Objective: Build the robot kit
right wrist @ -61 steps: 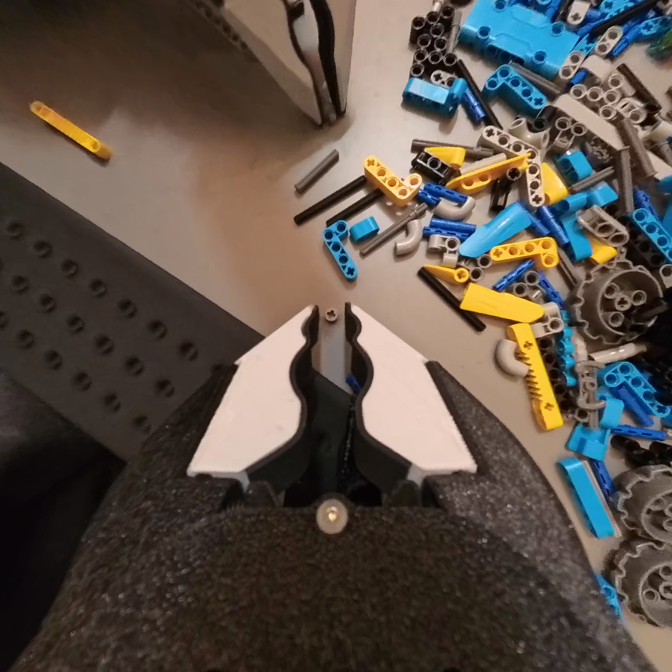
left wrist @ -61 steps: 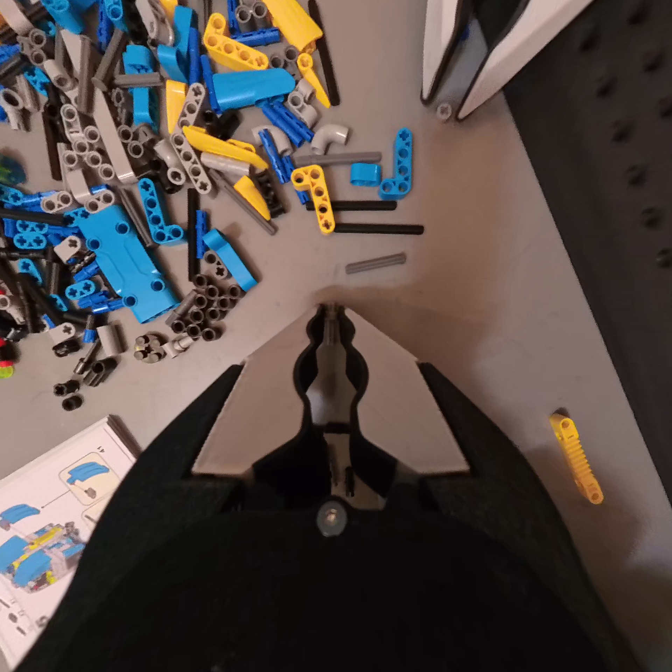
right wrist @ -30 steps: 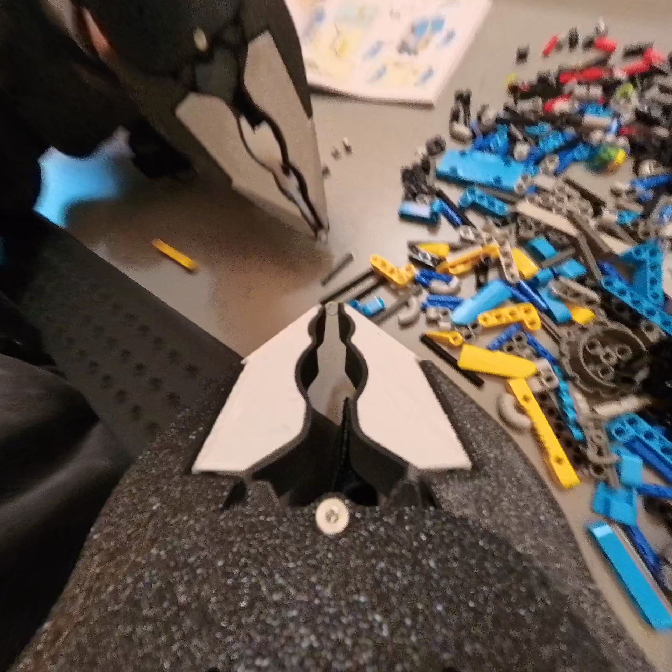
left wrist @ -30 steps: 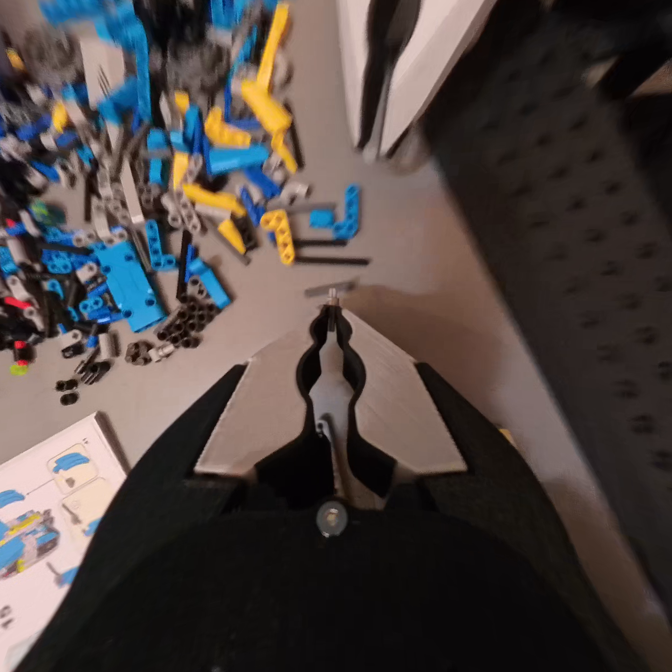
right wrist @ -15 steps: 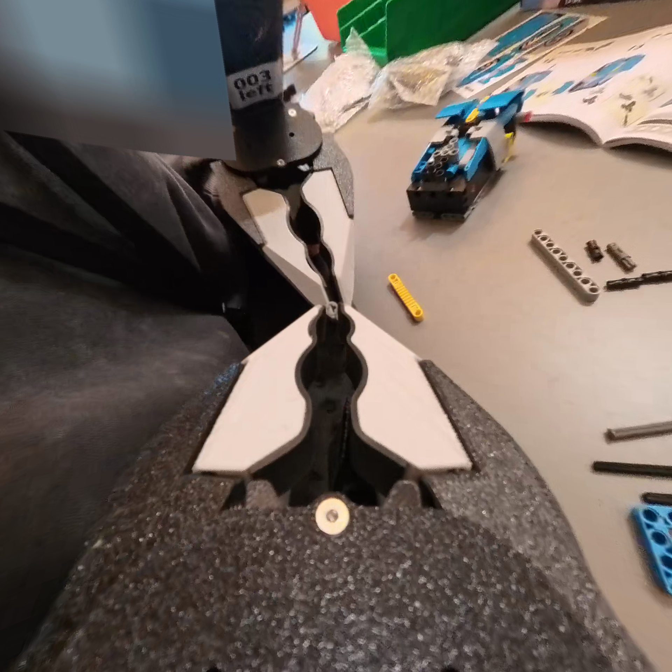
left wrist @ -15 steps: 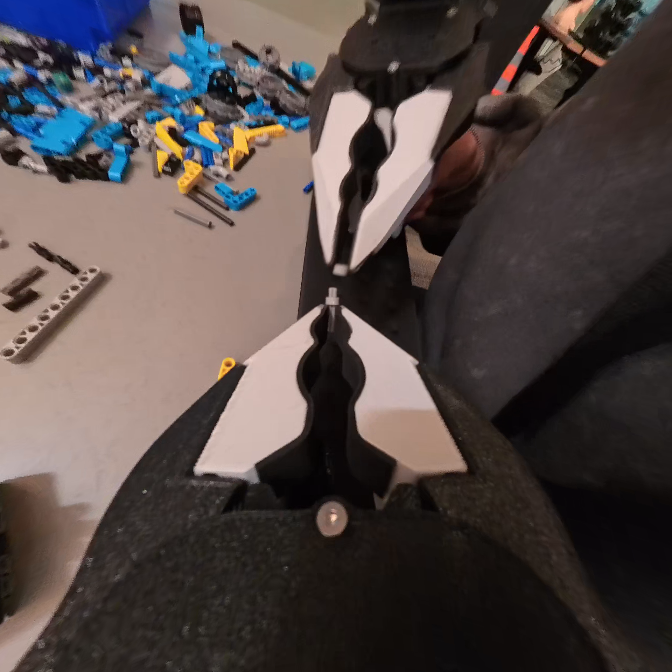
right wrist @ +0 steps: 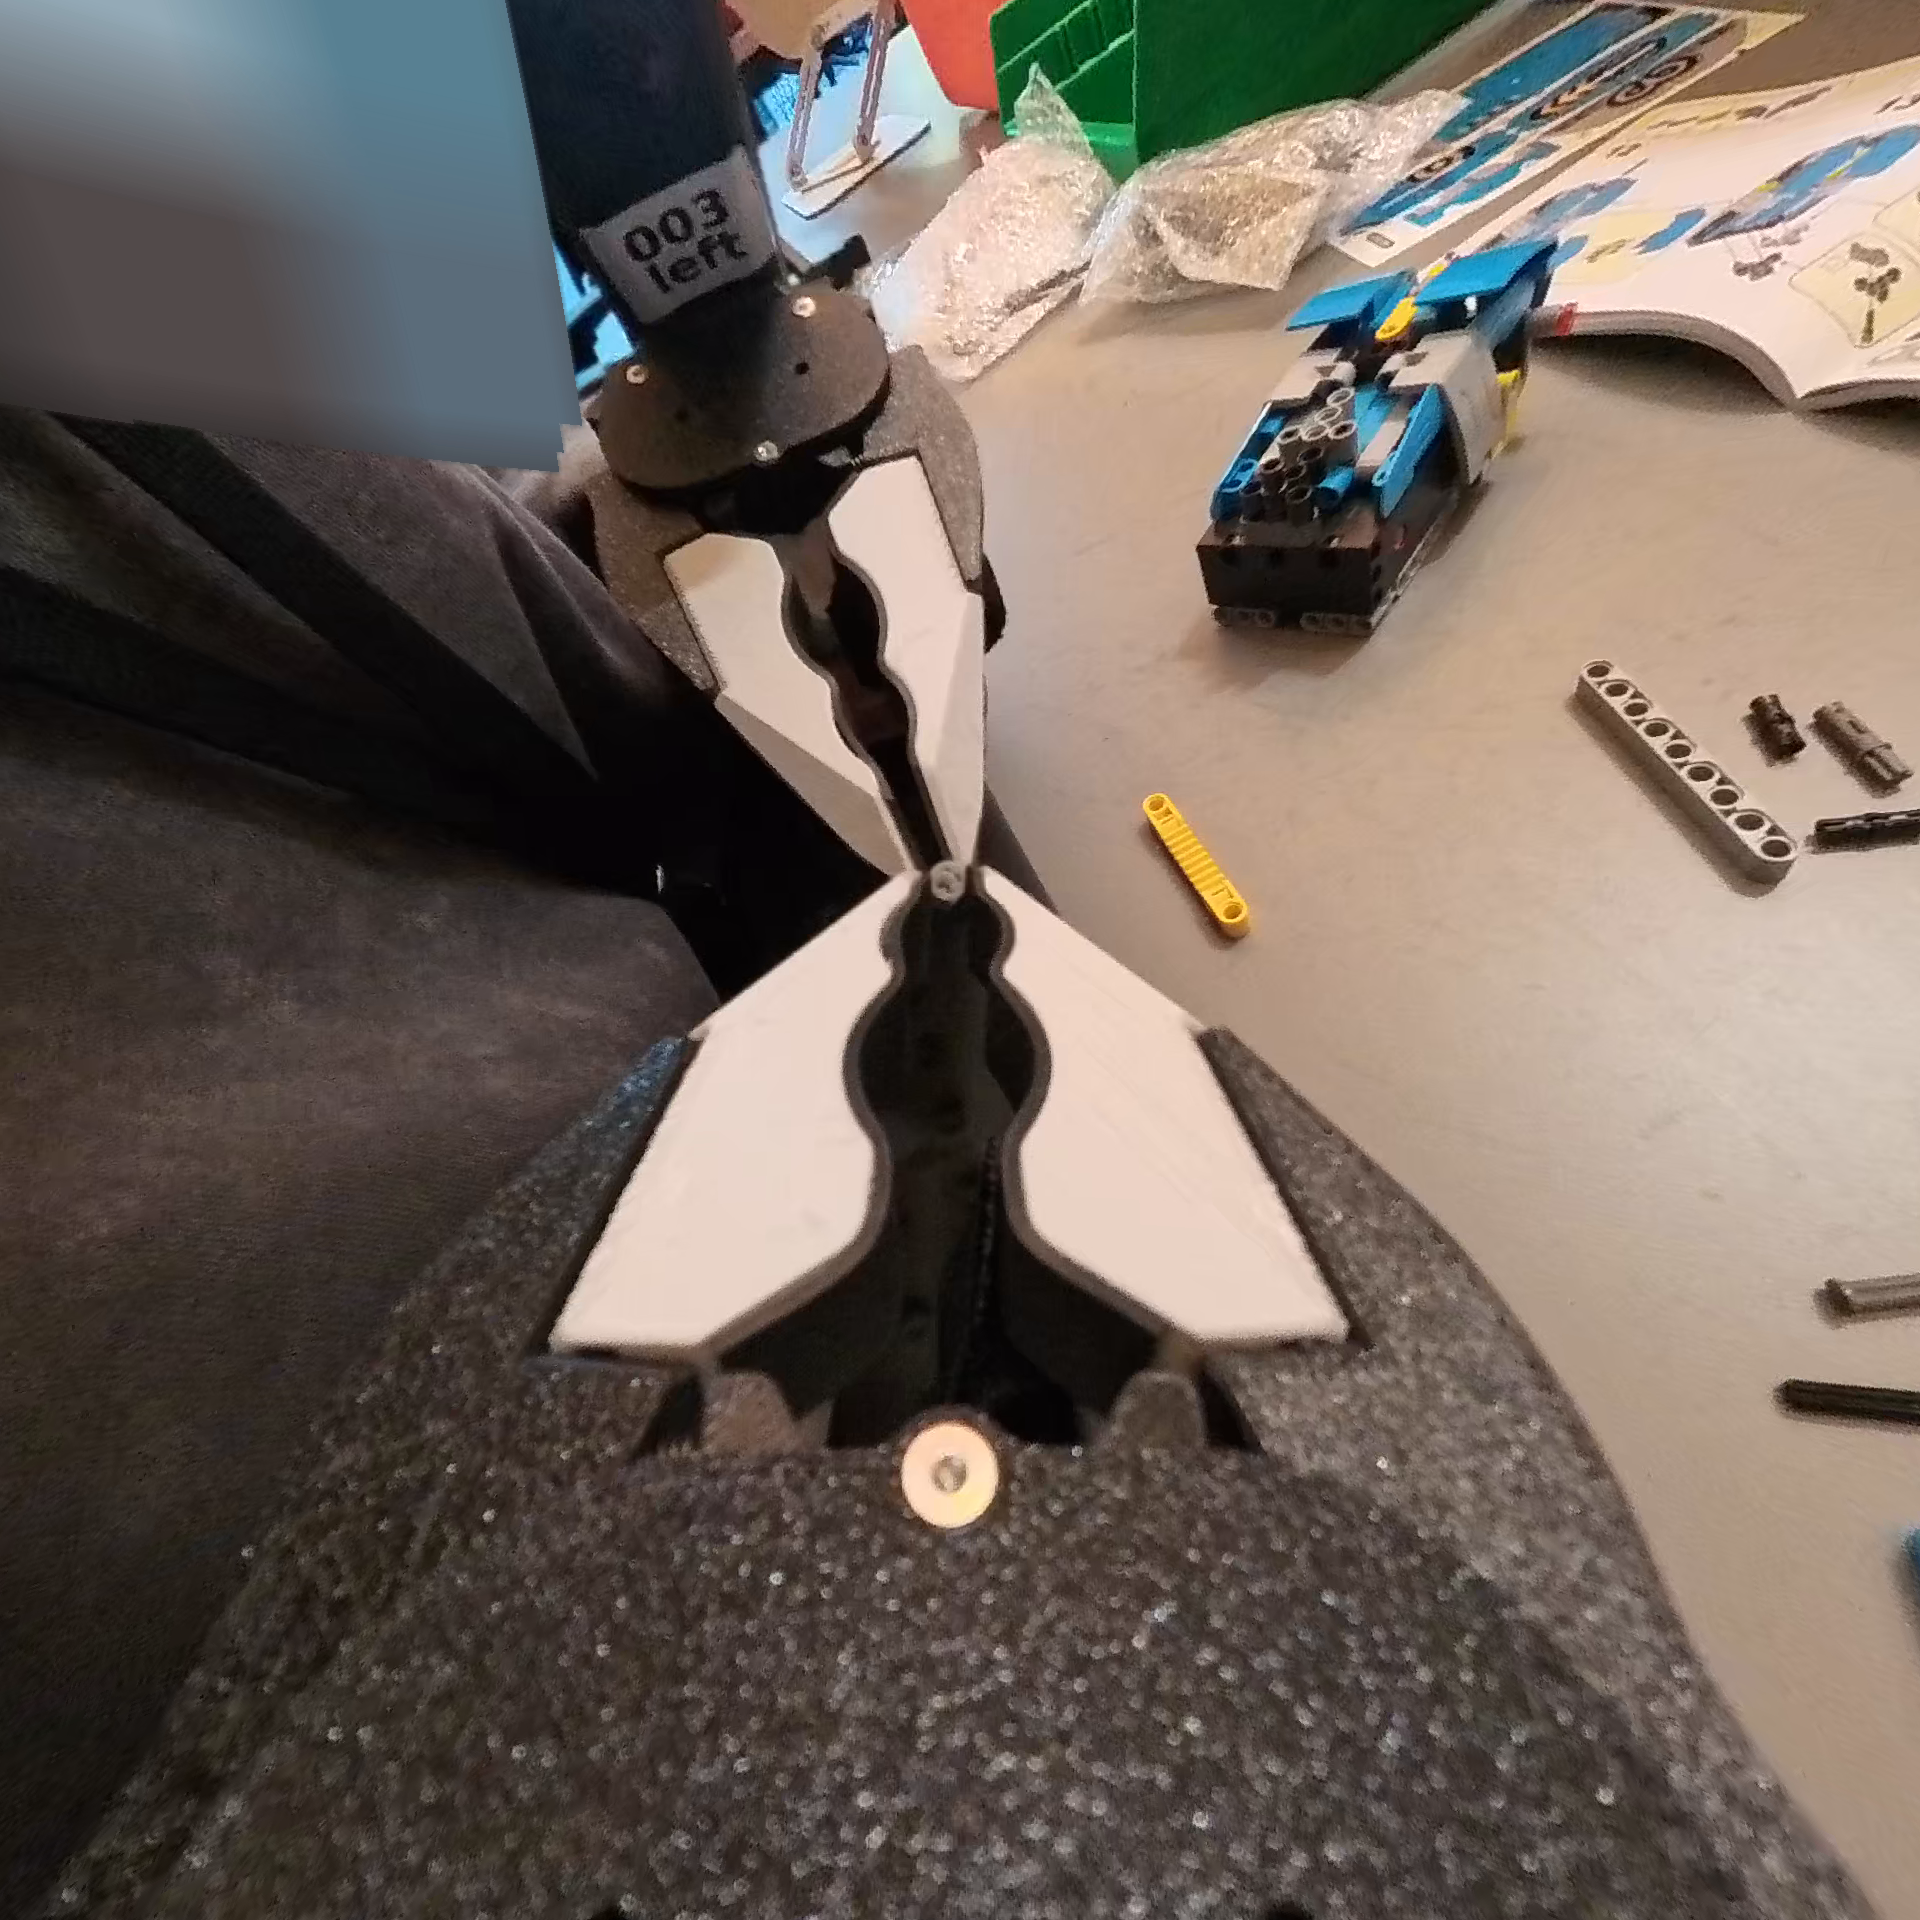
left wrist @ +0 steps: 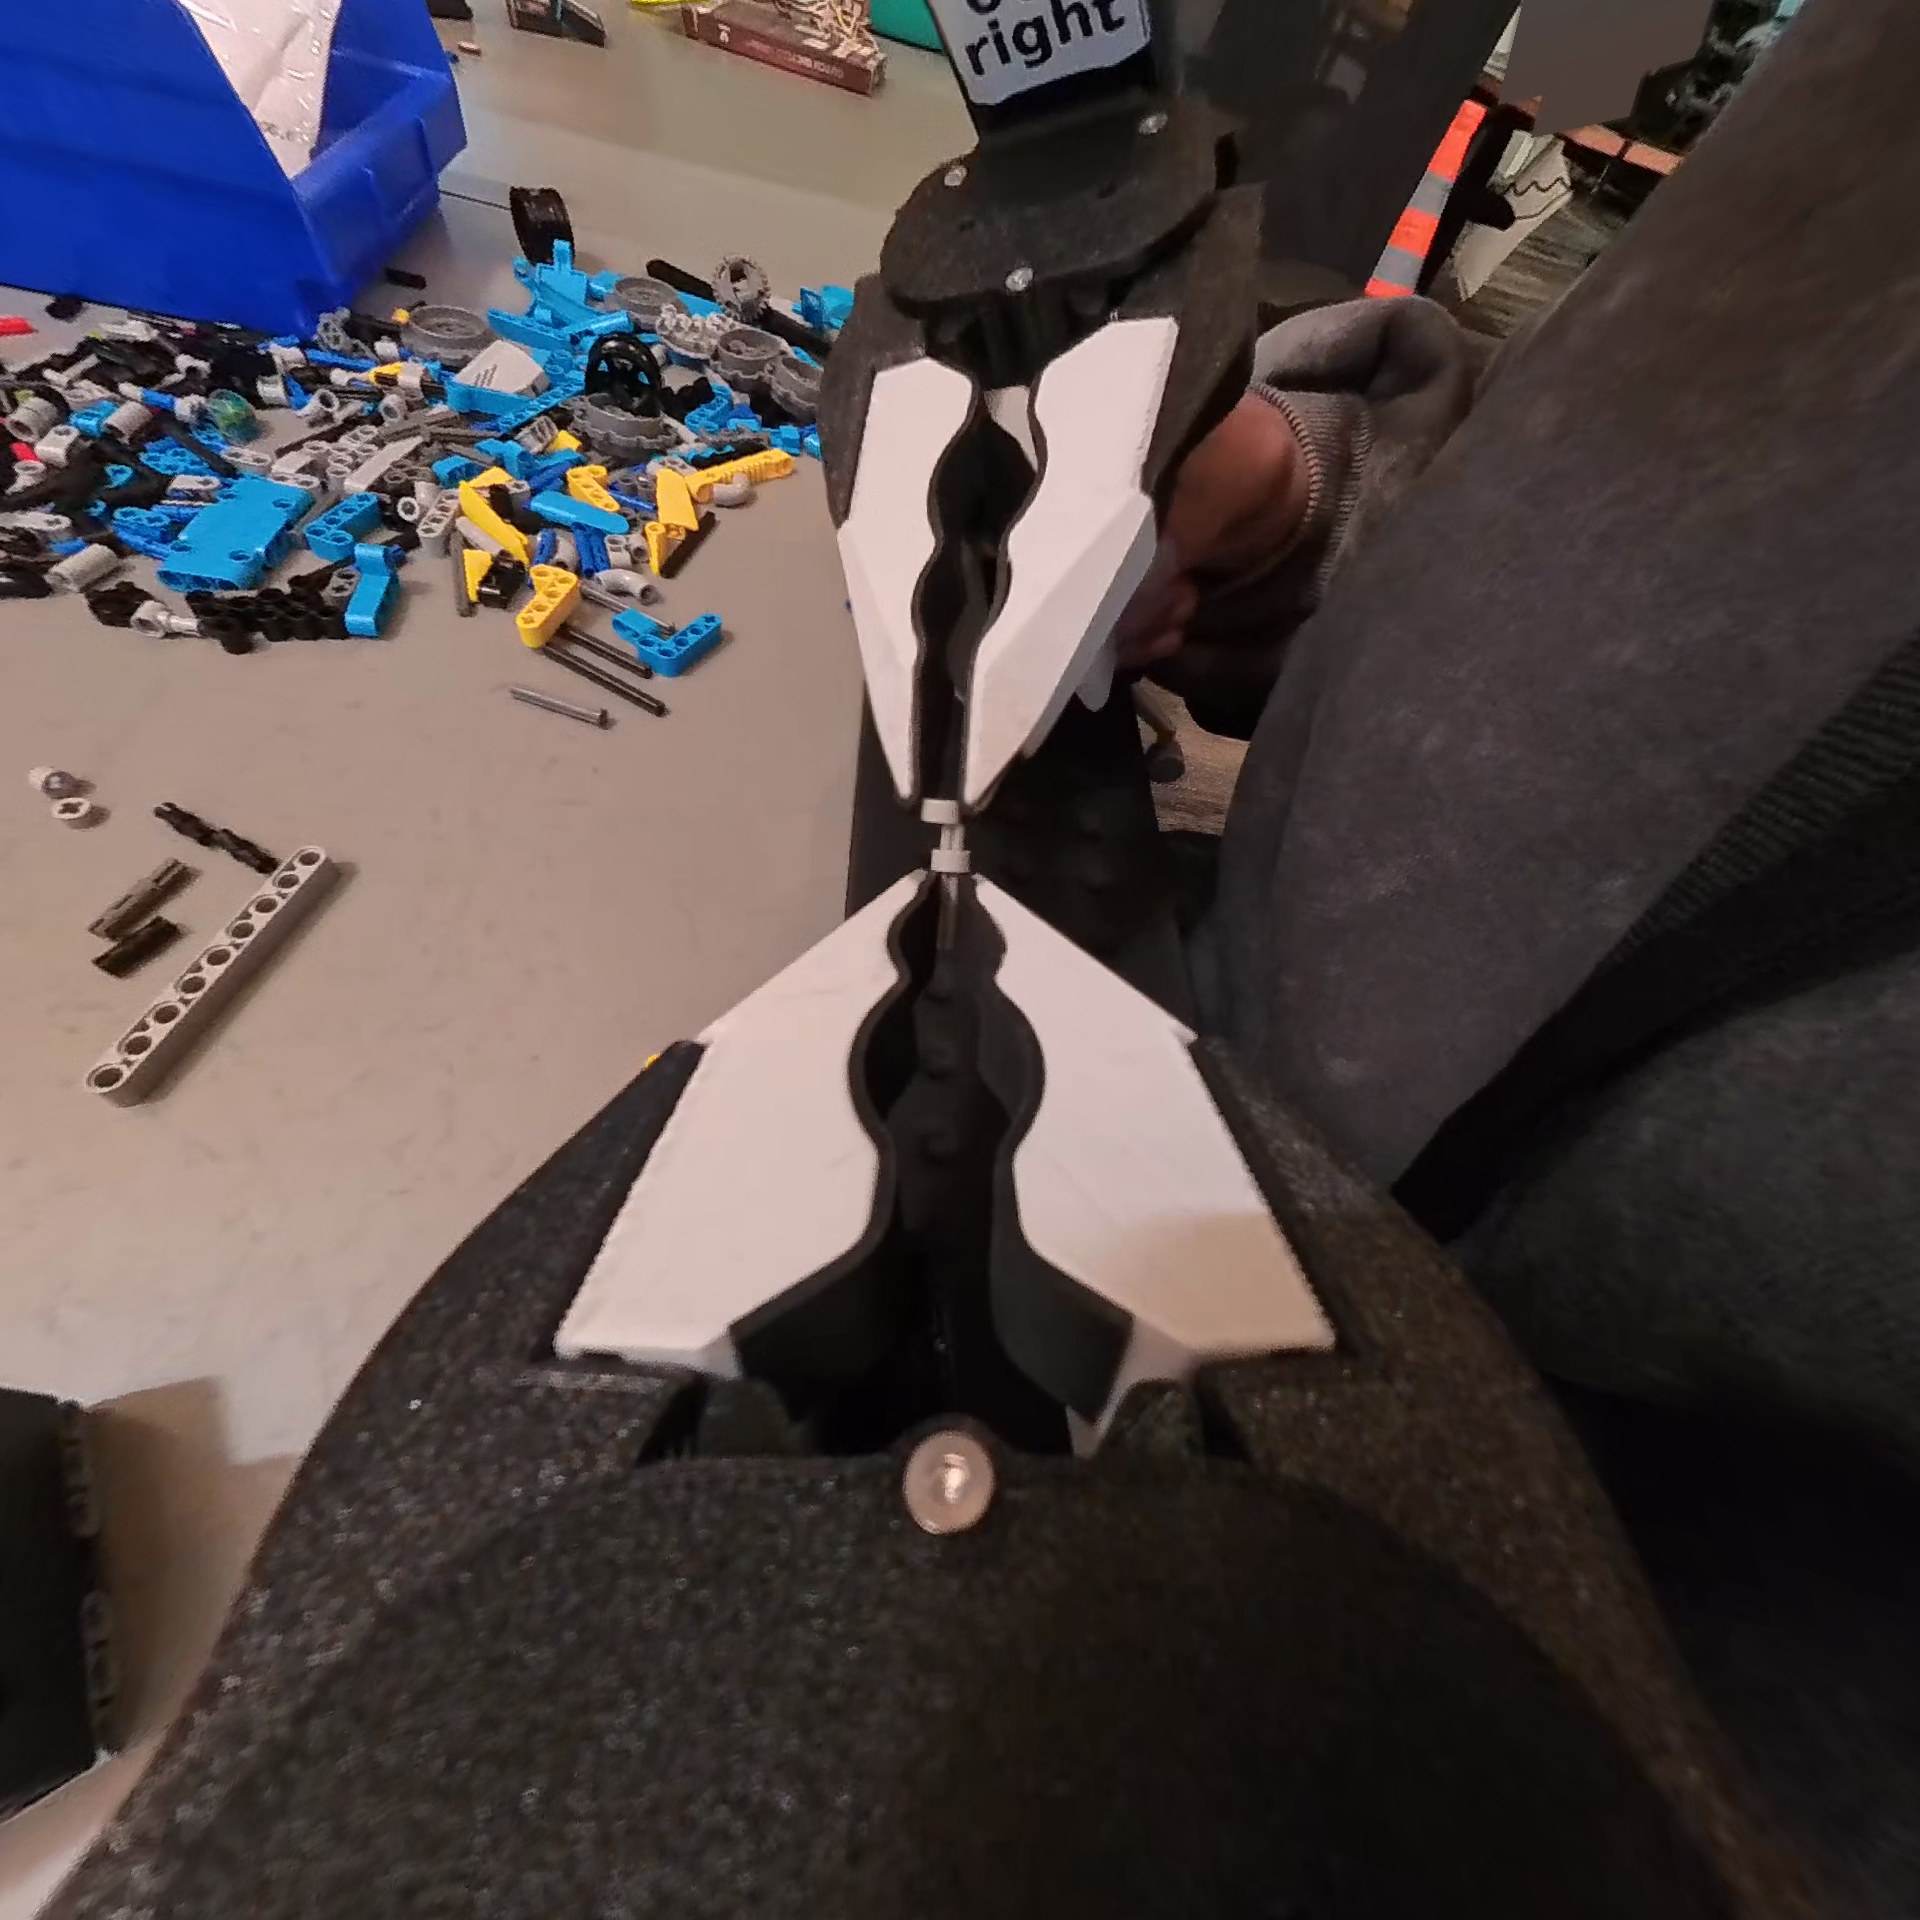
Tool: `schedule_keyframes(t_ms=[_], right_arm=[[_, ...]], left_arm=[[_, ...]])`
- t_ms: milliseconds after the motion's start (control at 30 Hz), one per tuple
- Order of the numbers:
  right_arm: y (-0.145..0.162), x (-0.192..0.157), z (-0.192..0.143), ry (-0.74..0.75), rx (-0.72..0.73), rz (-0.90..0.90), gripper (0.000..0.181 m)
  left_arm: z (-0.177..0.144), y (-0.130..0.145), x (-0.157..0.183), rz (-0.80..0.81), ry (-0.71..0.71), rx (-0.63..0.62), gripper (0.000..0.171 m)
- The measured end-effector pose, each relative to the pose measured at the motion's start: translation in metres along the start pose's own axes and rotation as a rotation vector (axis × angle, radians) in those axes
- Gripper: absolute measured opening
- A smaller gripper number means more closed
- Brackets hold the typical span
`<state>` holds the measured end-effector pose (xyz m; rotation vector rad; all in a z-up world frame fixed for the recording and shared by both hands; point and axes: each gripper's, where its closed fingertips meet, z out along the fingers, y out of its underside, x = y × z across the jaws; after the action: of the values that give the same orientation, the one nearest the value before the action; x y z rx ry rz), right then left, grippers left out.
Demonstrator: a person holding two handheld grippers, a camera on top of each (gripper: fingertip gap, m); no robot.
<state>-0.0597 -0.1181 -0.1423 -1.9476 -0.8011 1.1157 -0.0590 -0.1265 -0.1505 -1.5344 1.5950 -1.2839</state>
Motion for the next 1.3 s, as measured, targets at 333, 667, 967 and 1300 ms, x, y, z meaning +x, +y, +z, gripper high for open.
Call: schedule_keyframes(t_ms=[333,667,967,1300], right_arm=[[0.003,-0.001,0.001,-0.022,-0.023,0.016,0.007],[0.004,-0.001,0.001,-0.042,-0.022,0.038,0.008],[0.005,-0.01,0.002,-0.124,-0.045,0.014,0.006],[0.005,-0.022,0.01,-0.272,-0.143,-0.129,0.007]], left_arm=[[0.0,0.003,-0.002,0.03,-0.033,-0.024,0.003],[-0.001,0.002,-0.002,0.026,-0.027,-0.015,0.002],[-0.003,0.002,0.008,-0.094,0.151,-0.017,0.002],[-0.01,0.005,0.02,-0.215,0.425,-0.065,0.002]])
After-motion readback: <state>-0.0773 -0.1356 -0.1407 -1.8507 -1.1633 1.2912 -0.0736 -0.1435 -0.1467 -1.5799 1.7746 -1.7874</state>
